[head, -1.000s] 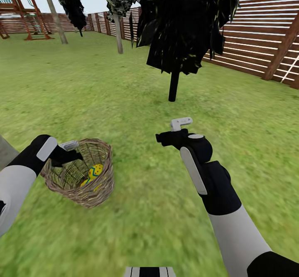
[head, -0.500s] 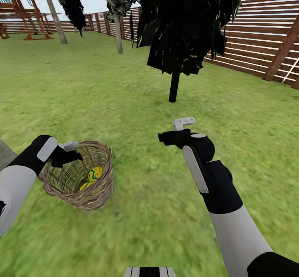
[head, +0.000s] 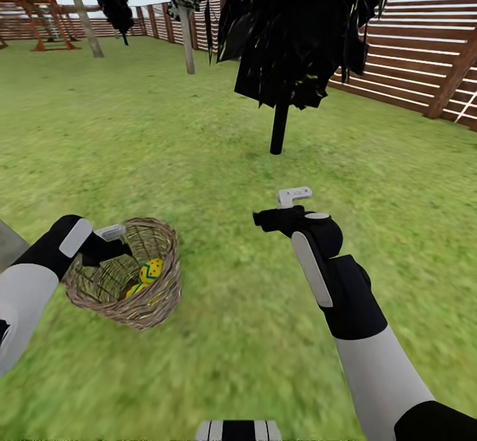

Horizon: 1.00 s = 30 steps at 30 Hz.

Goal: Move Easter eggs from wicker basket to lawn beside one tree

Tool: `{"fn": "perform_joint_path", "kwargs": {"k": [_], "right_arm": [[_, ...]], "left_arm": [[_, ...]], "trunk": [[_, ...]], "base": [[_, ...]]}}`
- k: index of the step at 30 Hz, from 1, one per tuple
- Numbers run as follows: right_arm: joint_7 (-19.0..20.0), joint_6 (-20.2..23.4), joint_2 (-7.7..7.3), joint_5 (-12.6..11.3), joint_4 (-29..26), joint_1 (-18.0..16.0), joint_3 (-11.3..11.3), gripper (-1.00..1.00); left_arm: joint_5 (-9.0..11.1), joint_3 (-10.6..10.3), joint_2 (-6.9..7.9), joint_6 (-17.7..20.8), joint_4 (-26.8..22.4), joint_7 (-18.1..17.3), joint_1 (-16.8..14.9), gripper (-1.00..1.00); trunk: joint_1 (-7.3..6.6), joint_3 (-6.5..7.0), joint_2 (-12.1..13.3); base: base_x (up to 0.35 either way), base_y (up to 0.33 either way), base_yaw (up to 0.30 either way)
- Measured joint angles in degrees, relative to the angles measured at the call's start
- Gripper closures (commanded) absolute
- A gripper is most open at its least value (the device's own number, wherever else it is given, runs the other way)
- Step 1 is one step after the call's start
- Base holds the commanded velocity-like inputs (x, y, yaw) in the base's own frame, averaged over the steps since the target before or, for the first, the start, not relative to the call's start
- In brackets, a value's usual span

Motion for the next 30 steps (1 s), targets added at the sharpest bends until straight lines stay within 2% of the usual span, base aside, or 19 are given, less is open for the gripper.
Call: {"fn": "perform_joint_path", "kwargs": {"k": [30], "right_arm": [[-0.7, 0.0, 0.18, 0.3, 2.0, -0.5, -0.1, -1.00]], "left_arm": [[-0.1, 0.0, -0.09, 0.0, -0.1, 0.0, -0.1, -1.00]], "trunk": [[0.77, -6.65, -0.4]], "base": [[0.000, 0.000, 0.000]]}}
